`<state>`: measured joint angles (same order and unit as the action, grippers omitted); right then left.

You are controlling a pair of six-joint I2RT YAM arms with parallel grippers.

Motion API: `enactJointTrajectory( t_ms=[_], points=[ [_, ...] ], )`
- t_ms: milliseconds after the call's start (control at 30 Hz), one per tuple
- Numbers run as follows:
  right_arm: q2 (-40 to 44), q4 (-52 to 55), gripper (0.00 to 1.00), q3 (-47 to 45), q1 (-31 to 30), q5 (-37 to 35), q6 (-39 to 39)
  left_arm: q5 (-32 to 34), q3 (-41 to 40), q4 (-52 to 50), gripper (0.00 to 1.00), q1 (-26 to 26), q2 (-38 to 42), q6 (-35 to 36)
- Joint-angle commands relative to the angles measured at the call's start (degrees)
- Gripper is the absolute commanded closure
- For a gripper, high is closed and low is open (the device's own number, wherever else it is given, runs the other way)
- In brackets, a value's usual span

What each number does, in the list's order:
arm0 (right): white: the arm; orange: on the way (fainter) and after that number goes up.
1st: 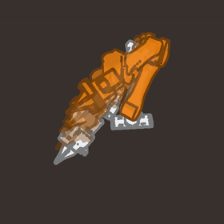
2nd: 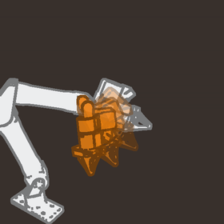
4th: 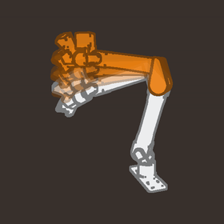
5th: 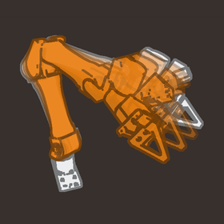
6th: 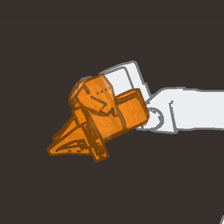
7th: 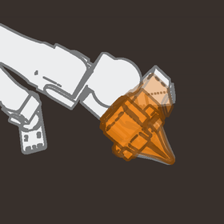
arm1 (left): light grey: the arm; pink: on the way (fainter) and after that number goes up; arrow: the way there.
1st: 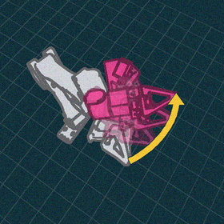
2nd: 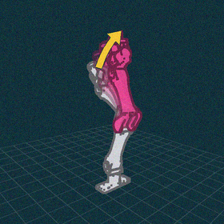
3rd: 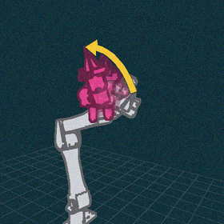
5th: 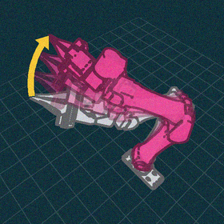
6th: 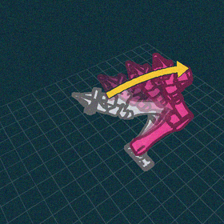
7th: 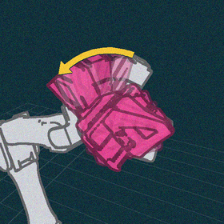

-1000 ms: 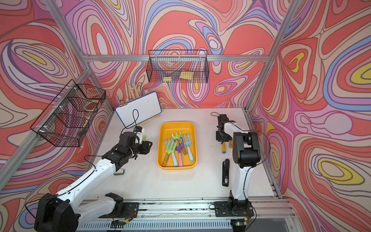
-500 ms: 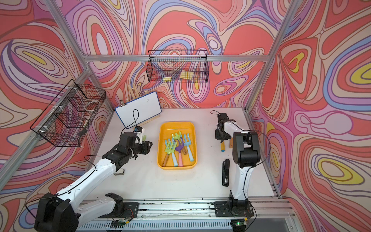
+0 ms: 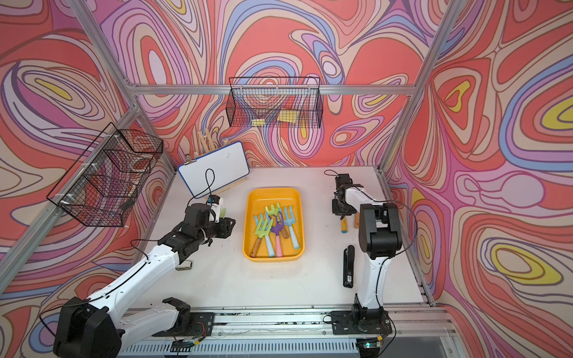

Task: Take the hand rake out of the storage box
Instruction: Adjust the rake at the center of the board.

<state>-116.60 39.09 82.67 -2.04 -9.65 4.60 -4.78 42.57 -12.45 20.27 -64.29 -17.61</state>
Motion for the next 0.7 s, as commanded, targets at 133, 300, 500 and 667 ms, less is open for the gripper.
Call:
enactJointTrajectory(
  t_ms=[133,300,500,667],
  points=[
    [-1.91,-0.13,0.76,1.15,-0.63,-2.37,-0.4,-0.09,-0.43,0.23,0.49,0.16,0.03,0.29],
    [-1.78,0.01,0.68,1.0,-0.64,-2.76,-0.14,-0.15,-0.47,0.28,0.49,0.14,-0.09,0.29],
    [2.0,0.15,0.49,0.02,-2.09,-3.52,0.42,0.12,-0.4,0.41,0.49,0.16,-0.38,0.21],
    [9.78,-1.12,0.33,-2.4,-3.12,-3.02,1.78,1.43,-0.32,-0.21,0.48,0.2,-0.08,0.14]
  ],
)
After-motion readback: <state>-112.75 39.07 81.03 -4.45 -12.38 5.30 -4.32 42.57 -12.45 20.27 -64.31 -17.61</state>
